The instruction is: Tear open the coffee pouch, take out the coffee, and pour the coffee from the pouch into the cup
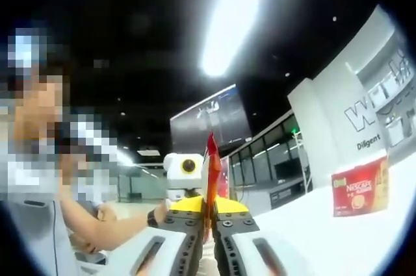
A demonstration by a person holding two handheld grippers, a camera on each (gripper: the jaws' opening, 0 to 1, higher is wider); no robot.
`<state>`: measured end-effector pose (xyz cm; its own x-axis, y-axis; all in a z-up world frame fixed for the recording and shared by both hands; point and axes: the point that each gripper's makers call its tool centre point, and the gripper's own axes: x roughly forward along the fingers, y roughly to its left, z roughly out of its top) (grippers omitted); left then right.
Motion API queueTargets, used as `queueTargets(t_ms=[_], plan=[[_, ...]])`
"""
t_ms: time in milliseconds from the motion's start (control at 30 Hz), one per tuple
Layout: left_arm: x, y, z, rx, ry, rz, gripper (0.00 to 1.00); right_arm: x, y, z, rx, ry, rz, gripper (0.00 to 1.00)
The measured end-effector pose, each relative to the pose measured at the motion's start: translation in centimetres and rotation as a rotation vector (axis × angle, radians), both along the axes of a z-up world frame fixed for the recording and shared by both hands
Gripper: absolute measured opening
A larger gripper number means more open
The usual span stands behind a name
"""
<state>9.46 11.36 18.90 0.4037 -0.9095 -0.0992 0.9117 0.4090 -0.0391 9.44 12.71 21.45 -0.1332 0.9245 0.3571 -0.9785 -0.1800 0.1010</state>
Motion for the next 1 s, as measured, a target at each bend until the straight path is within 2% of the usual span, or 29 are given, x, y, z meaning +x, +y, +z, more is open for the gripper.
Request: queueTargets(t_ms=[1000], plan=[[0.20, 0.05, 0.23, -0.012, -0.016, 0.010, 0.05, -0.09, 0.00, 0.18, -0.004, -0.009, -0.006, 0.05]])
